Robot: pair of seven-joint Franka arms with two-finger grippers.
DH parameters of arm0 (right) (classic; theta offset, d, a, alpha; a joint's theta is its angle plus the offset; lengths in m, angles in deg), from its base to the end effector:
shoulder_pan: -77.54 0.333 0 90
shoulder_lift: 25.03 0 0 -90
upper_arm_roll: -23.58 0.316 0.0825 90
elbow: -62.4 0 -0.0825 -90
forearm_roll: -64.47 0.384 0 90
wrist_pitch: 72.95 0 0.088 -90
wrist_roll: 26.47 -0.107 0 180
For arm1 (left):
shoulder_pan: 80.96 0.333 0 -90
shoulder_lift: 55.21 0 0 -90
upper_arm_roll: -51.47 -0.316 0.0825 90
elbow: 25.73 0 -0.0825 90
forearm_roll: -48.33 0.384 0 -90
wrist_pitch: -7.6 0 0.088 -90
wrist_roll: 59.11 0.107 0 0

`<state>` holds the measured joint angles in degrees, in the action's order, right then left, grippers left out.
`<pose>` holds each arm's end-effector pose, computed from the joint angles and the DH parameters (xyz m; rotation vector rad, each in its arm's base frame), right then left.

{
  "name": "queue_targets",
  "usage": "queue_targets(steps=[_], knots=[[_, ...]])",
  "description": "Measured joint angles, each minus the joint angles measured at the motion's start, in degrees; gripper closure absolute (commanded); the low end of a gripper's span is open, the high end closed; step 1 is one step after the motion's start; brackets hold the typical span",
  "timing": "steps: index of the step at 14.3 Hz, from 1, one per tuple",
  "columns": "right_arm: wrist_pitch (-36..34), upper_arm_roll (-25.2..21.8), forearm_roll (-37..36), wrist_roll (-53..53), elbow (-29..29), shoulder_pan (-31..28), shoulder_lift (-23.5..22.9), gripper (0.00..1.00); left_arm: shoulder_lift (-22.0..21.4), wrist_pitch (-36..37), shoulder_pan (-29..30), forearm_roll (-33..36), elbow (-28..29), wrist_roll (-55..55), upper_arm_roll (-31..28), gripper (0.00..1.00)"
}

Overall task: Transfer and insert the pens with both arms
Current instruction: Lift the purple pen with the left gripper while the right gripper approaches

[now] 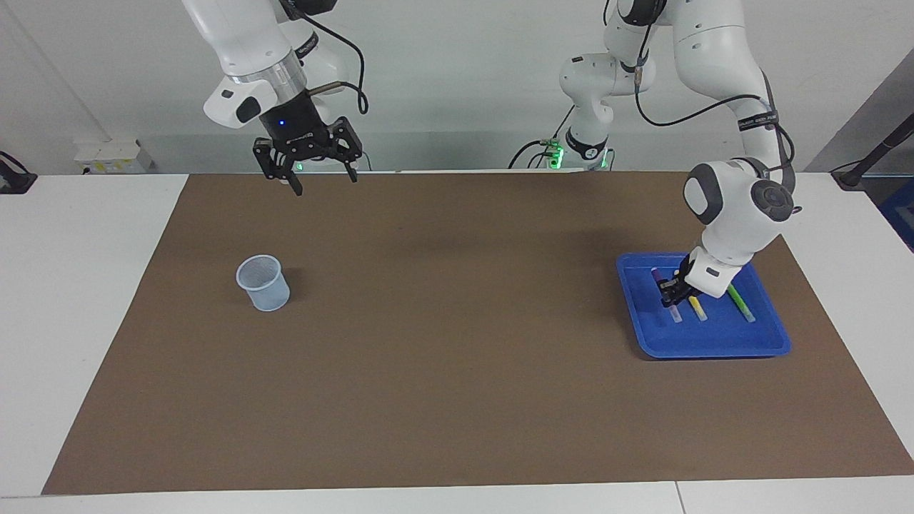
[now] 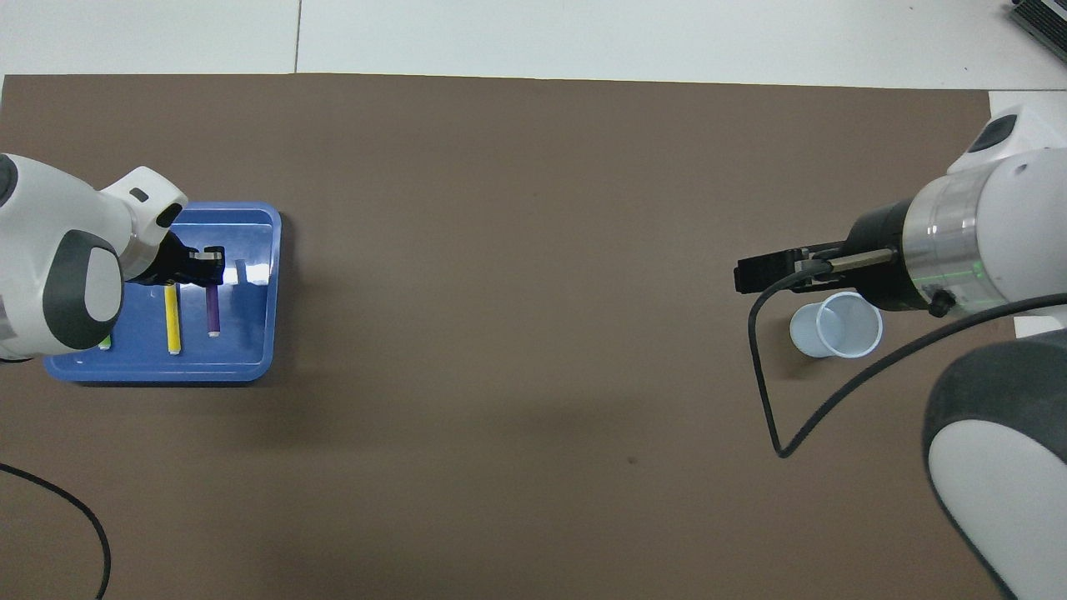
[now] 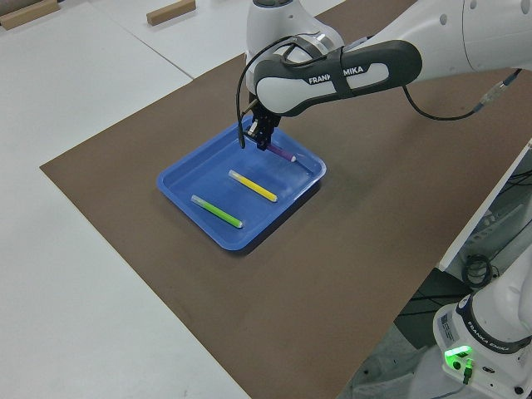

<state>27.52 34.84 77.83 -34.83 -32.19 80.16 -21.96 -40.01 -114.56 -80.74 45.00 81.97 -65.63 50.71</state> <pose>0.5336 0.1562 0.6349 -2.8882 -0.1044 -0.1584 0.6163 0.0076 0.3689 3.0865 0.2501 -0.0233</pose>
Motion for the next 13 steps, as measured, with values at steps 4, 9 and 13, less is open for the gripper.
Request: queue_targets(steps=[4, 9, 13], knots=[[7.7, 0.0, 8.4, -7.9, -2.9, 0.1, 0.0, 0.00, -1.6, 4.9, -0.1, 0.0, -4.7, -12.3, 0.6, 1.00], [14.7, 0.0, 16.5, -15.7, -5.2, 0.7, 0.0, 0.00, -5.5, 7.1, -0.7, -0.1, -6.1, -30.6, 1.5, 1.00], [25.0, 0.1, 22.9, -22.2, -10.0, 4.9, -1.1, 0.00, -9.0, 8.4, -0.8, -0.5, -6.1, -46.6, 4.1, 1.00]])
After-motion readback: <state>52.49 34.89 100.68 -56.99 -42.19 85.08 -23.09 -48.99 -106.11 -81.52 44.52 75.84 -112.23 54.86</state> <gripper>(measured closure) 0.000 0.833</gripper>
